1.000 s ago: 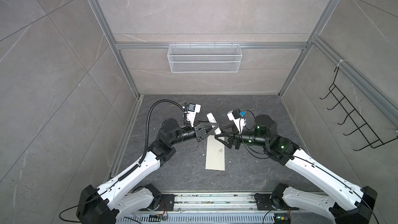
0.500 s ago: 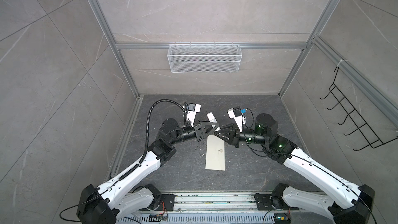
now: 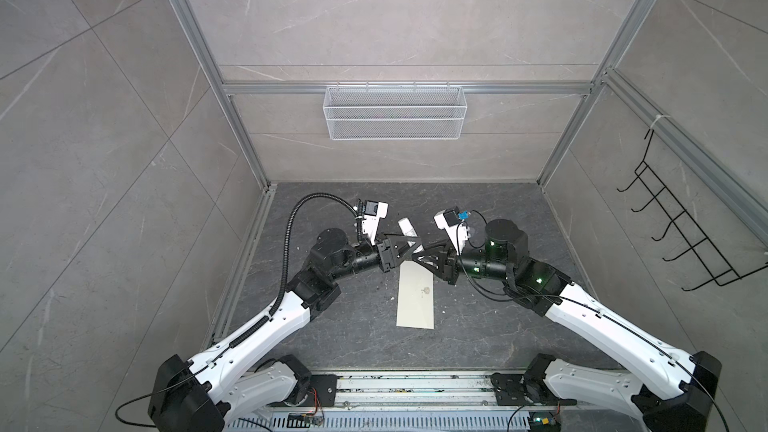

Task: Place the letter into the envelope and seal it

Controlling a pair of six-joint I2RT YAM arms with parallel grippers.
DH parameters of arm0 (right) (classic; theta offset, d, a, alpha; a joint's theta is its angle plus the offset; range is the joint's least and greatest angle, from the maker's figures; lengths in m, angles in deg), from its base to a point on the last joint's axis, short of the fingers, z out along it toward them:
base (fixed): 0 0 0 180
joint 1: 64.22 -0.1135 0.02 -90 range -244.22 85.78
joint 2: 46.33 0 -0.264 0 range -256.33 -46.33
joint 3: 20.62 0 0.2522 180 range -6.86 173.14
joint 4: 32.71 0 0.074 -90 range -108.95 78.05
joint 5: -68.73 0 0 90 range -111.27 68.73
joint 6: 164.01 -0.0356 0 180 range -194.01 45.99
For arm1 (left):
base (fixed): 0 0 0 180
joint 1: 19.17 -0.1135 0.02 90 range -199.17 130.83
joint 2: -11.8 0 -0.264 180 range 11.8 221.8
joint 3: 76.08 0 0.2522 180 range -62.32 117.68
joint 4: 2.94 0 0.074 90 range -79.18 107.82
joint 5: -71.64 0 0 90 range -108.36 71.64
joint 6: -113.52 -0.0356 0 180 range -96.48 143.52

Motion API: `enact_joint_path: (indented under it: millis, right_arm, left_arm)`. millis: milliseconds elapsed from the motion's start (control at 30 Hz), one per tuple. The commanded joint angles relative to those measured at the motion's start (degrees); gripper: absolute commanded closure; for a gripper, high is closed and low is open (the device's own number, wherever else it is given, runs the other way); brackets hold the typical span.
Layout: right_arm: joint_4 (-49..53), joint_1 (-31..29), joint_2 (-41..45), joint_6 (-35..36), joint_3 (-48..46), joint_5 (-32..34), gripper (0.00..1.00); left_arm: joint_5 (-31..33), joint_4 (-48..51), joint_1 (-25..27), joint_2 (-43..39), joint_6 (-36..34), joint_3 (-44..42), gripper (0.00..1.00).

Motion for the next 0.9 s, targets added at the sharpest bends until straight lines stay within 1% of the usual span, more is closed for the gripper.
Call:
enact_joint_path:
  millis: [0,33,167,267,333,400,467,567,600,633,700,733,800,867]
  right_arm:
    - [6.09,-4.63,-0.50,6.96,4.81,28.53,1.00]
    - [6.72,-7.88,-1.43,9.21,5.75,36.90,1.00]
    - [6.04,-18.91,-7.33,18.27,9.11,64.13,1.00]
    - [0.56,-24.74,-13.15,27.15,10.33,79.11,1.00]
    - [-3.08,-26.88,-17.22,33.05,11.27,85.73,1.00]
    - [-5.23,-27.89,-20.26,36.71,12.14,89.02,1.00]
    - [-6.05,-28.29,-21.28,37.74,12.14,89.04,1.00]
    - [-5.21,-28.31,-19.86,35.58,11.30,86.28,1.00]
    - [-4.62,-28.31,-18.81,34.30,10.92,84.72,0.98]
    - [-3.92,-28.22,-17.18,32.95,10.24,81.97,0.91]
    - [-1.73,-27.69,-13.17,29.58,8.81,74.48,0.72]
    - [0.63,-26.67,-10.83,26.56,8.36,68.85,0.60]
    - [4.78,-23.42,-6.95,21.16,7.65,58.25,0.41]
    - [6.87,-18.83,-2.64,16.89,5.93,45.62,0.17]
  left_arm:
    - [2.29,4.04,-0.23,0.30,-4.17,1.60,1.00]
    - [2.88,4.44,-0.20,0.51,-4.15,1.69,1.00]
    - [3.68,4.60,-0.22,1.37,-4.06,1.69,1.00]
    - [3.99,4.84,-0.15,1.83,-4.03,1.94,1.00]
    - [4.04,4.94,-0.20,1.93,-4.01,2.04,1.00]
    - [4.10,5.13,-0.23,1.94,-4.09,2.04,1.00]
    - [4.22,5.54,-0.17,1.86,-4.34,2.10,1.00]
    - [4.49,5.90,-0.20,1.52,-4.68,2.07,1.00]
    - [4.62,6.05,-0.21,1.43,-4.65,2.10,1.00]
    - [4.66,6.04,-0.21,1.23,-4.78,2.12,1.00]
    - [4.72,5.86,-0.23,0.90,-4.81,2.13,1.00]
    - [4.73,5.58,-0.20,0.64,-4.59,2.13,1.00]
    - [4.66,5.07,-0.23,0.21,-4.19,2.12,1.00]
    - [4.30,4.23,-0.19,-0.23,-3.72,2.22,1.00]
